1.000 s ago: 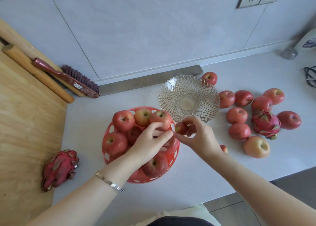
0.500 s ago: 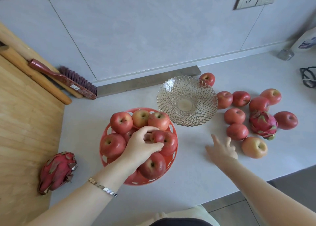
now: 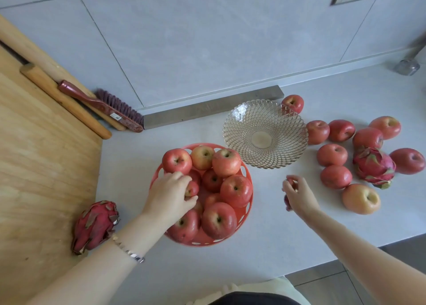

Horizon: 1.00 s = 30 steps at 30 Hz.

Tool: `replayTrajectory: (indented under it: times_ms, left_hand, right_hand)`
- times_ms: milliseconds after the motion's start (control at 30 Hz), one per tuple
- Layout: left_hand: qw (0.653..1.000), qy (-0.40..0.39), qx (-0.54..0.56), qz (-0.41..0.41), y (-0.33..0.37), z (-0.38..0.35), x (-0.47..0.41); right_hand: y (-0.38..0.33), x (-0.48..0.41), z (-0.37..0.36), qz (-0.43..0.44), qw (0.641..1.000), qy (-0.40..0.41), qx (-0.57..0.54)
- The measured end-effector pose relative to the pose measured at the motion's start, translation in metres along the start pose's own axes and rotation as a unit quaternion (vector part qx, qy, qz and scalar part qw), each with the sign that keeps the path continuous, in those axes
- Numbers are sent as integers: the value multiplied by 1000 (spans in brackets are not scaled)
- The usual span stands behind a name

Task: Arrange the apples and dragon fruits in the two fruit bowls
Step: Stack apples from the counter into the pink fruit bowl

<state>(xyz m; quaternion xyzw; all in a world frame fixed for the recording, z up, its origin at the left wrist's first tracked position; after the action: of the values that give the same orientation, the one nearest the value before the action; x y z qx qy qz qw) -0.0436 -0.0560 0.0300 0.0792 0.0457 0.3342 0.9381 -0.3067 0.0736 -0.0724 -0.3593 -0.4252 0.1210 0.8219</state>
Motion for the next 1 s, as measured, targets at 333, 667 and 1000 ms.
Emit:
replayTrajectory:
  times_ms: [333, 667, 1000]
  left_hand:
    - [962, -270, -15, -17, 8, -77, -34]
    - [967, -255, -8, 9, -3, -77, -34]
    - [919, -38, 386, -66, 76, 15, -14]
  right_hand:
    - [-81, 70, -47, 88, 980, -166, -73]
    - [-71, 79, -59, 48, 976, -196, -77]
    - [-64, 100, -86, -21, 960, -271, -72]
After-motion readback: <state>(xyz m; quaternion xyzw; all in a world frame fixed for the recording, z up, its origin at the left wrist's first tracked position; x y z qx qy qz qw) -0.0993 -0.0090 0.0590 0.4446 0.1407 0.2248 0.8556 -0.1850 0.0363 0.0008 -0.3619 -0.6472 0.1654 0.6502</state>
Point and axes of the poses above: each hand's wrist, its own x-axis away from the middle knuckle, its own z-axis out of the back of the hand, y = z × x, the point moved 10 cm from there along -x, towards the middle knuckle, and after that the axes turned 14 degrees about -z, right-handed, at the moved point
